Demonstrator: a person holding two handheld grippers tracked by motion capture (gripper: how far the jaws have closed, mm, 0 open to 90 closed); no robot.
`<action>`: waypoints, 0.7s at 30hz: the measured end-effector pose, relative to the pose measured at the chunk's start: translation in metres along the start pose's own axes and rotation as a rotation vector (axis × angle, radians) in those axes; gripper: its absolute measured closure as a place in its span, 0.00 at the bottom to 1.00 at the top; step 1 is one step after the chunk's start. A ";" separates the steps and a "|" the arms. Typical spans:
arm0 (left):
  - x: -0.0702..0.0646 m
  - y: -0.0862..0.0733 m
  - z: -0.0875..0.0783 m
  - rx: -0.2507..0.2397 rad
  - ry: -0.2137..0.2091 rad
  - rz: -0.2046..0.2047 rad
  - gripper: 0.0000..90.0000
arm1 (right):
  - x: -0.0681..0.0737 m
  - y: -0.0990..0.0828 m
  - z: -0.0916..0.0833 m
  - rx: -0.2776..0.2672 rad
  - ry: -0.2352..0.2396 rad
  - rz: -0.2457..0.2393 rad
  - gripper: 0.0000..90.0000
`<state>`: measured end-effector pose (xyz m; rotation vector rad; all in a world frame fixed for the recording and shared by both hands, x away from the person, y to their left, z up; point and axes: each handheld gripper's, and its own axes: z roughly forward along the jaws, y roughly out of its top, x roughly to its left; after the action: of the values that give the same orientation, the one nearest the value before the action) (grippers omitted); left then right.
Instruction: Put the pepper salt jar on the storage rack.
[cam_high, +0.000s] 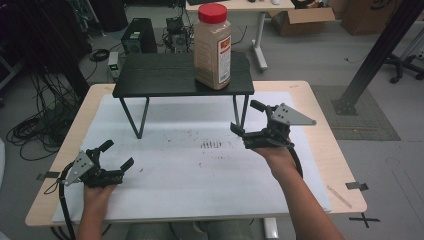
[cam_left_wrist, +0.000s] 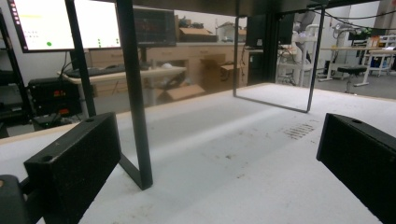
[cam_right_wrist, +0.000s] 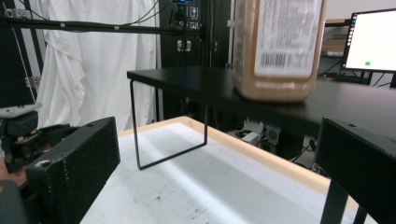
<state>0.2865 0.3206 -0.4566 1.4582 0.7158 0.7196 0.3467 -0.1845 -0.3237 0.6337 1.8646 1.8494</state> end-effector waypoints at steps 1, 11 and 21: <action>0.000 0.000 0.000 0.000 0.000 0.000 0.00 | 0.001 -0.004 0.000 0.000 -0.001 0.000 0.00; 0.000 0.000 0.000 0.001 0.000 0.000 0.00 | 0.003 -0.043 0.001 0.025 -0.007 0.014 0.00; 0.000 0.000 0.000 0.001 0.000 0.000 0.00 | 0.004 -0.067 0.001 0.046 -0.017 0.021 0.00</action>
<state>0.2866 0.3206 -0.4565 1.4591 0.7163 0.7193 0.3427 -0.1817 -0.3907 0.6847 1.9011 1.8140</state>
